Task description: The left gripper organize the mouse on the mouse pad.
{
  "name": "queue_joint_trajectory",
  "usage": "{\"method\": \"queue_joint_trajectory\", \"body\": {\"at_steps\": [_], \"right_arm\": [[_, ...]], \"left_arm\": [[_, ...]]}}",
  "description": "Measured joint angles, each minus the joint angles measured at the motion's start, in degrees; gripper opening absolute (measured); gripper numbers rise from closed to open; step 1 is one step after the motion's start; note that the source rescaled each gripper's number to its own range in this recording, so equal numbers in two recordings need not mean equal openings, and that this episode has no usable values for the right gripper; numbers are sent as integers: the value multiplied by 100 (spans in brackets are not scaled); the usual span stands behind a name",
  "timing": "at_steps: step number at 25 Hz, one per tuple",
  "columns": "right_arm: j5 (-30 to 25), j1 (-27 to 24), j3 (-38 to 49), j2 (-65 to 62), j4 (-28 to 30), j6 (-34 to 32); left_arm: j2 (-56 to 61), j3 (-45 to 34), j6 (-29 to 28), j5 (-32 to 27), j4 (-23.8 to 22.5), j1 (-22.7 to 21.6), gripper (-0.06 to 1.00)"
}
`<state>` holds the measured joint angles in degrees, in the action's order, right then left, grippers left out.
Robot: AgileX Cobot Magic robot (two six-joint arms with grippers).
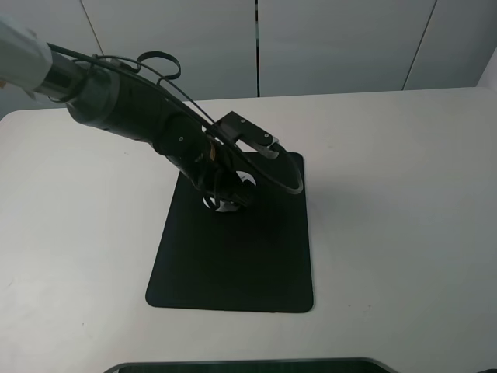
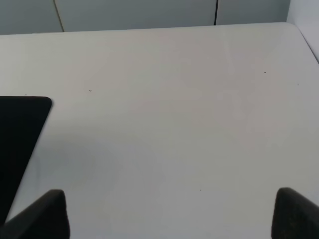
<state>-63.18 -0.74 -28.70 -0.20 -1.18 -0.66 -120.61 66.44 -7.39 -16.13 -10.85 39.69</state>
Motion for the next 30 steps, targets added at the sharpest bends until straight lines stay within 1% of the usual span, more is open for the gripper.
{"method": "queue_joint_trajectory", "body": {"at_steps": [6, 8, 13, 25, 27, 30], "right_arm": [[0, 0, 0, 0, 0, 0], [0, 0, 0, 0, 0, 0], [0, 0, 0, 0, 0, 0], [0, 0, 0, 0, 0, 0], [0, 0, 0, 0, 0, 0], [0, 0, 0, 0, 0, 0]], "left_arm": [[0, 0, 0, -32, 0, 0, 97], [10, 0, 0, -84, 0, 0, 99], [322, 0, 0, -453, 0, 0, 100], [1935, 0, 0, -1676, 42, 10, 100], [2239, 0, 0, -1955, 30, 10, 100], [2698, 0, 0, -2547, -52, 10, 100]]}}
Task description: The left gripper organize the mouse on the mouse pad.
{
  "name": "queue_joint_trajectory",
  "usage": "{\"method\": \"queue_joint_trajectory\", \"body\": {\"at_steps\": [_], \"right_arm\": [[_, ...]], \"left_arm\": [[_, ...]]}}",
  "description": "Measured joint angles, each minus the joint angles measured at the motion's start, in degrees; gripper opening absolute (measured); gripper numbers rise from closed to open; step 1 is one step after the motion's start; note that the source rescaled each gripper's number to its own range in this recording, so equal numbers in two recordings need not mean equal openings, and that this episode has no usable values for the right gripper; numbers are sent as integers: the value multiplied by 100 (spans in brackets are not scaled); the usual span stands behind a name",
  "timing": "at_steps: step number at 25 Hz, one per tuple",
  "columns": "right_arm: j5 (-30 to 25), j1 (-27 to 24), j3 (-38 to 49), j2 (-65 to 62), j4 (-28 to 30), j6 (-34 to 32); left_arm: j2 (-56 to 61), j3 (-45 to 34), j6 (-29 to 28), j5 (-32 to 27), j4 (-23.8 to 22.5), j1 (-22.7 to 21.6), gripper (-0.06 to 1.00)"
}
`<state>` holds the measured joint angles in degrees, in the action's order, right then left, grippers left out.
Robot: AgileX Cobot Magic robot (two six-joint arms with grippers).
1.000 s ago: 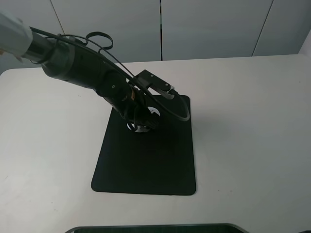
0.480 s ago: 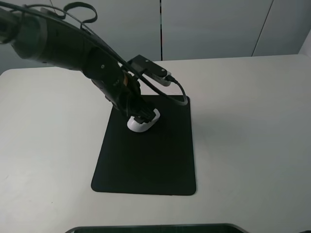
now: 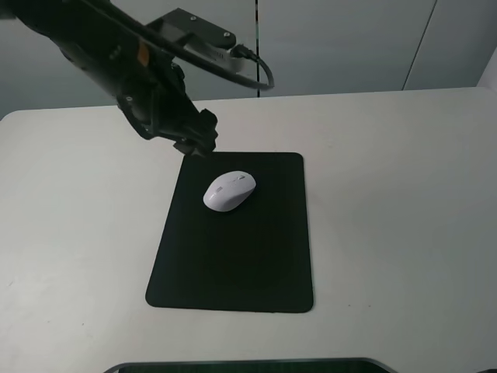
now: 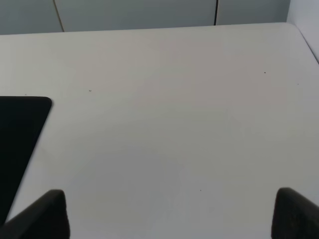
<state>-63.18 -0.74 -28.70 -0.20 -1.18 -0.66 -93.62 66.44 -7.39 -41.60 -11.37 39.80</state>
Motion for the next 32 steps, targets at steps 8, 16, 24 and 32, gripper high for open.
{"method": "queue_joint_trajectory", "body": {"at_steps": [8, 16, 24, 32], "right_arm": [[0, 0, 0, 0, 0, 0], [0, 0, 0, 0, 0, 0], [0, 0, 0, 0, 0, 0], [0, 0, 0, 0, 0, 0]], "left_arm": [[866, 0, -360, -1486, -106, -214, 100], [1631, 0, -433, -2280, 208, -1304, 100], [2577, -28, -433, -2687, 300, -2296, 100], [4424, -1411, -123, -2503, 555, -3550, 100]]}}
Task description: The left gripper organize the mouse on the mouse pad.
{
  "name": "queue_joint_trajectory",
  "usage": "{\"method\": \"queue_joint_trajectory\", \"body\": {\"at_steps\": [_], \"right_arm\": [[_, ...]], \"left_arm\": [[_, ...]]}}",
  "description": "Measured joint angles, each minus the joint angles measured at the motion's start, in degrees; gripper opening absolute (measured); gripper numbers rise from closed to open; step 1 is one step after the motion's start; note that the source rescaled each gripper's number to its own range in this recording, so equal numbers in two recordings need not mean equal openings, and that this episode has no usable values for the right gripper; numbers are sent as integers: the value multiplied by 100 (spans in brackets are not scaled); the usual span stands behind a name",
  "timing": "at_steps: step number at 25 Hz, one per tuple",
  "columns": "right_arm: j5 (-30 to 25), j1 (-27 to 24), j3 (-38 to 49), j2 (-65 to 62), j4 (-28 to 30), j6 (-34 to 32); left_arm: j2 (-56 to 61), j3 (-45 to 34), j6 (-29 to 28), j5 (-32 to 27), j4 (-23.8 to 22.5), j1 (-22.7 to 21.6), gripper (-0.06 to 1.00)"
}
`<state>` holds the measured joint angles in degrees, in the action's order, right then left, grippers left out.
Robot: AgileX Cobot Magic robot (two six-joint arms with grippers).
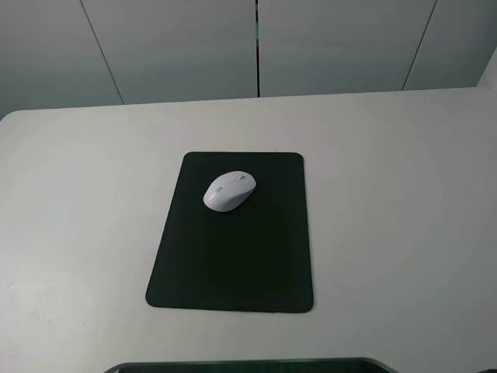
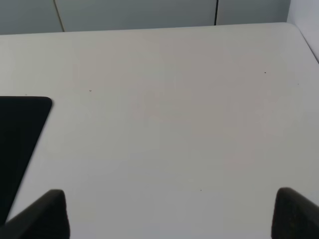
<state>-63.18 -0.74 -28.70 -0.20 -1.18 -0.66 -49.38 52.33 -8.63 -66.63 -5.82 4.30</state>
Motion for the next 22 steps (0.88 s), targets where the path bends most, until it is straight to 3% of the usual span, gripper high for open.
{"method": "queue_joint_trajectory", "body": {"at_steps": [5, 10, 22], "right_arm": [[0, 0, 0, 0, 0, 0], [0, 0, 0, 0, 0, 0], [0, 0, 0, 0, 0, 0]], "left_arm": [[1527, -936, 390, 45, 171, -974, 100], [2899, -1169, 581, 9, 340, -1702, 100], [4882, -1214, 863, -47, 516, -1867, 100]]}}
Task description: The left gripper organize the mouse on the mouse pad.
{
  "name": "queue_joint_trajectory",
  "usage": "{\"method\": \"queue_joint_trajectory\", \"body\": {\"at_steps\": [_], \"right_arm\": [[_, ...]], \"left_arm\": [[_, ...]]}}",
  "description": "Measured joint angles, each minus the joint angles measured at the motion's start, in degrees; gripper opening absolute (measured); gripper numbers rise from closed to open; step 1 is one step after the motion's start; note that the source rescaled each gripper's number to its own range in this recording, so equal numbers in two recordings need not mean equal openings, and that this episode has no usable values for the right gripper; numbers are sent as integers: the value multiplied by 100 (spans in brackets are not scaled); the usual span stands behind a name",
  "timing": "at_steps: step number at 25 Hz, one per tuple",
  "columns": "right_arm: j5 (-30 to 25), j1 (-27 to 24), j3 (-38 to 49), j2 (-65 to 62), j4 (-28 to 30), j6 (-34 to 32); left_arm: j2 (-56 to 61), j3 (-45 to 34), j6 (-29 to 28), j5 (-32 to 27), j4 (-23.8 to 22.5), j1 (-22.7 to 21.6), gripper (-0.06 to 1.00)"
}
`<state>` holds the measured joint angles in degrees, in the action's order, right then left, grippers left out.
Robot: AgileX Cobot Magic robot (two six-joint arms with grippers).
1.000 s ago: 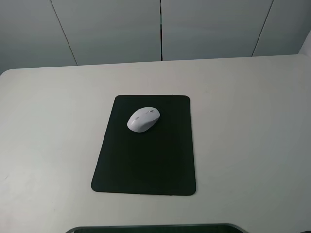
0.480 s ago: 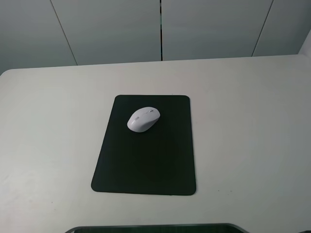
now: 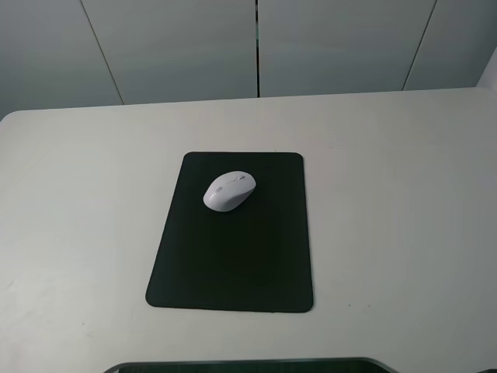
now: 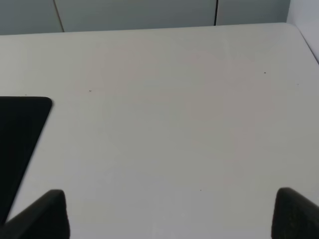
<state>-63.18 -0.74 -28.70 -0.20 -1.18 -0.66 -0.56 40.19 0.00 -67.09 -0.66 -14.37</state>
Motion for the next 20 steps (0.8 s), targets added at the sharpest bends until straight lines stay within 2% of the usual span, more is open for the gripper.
{"method": "queue_joint_trajectory", "body": {"at_steps": [4, 11, 15, 20], "right_arm": [[0, 0, 0, 0, 0, 0], [0, 0, 0, 0, 0, 0], [0, 0, 0, 0, 0, 0], [0, 0, 0, 0, 0, 0]], "left_arm": [[29, -162, 0, 0, 30, -12, 100], [56, -879, 0, 109, 376, -20, 100], [56, -1056, 0, 400, 389, -8, 100], [56, -1087, 0, 469, 403, 137, 100]]}}
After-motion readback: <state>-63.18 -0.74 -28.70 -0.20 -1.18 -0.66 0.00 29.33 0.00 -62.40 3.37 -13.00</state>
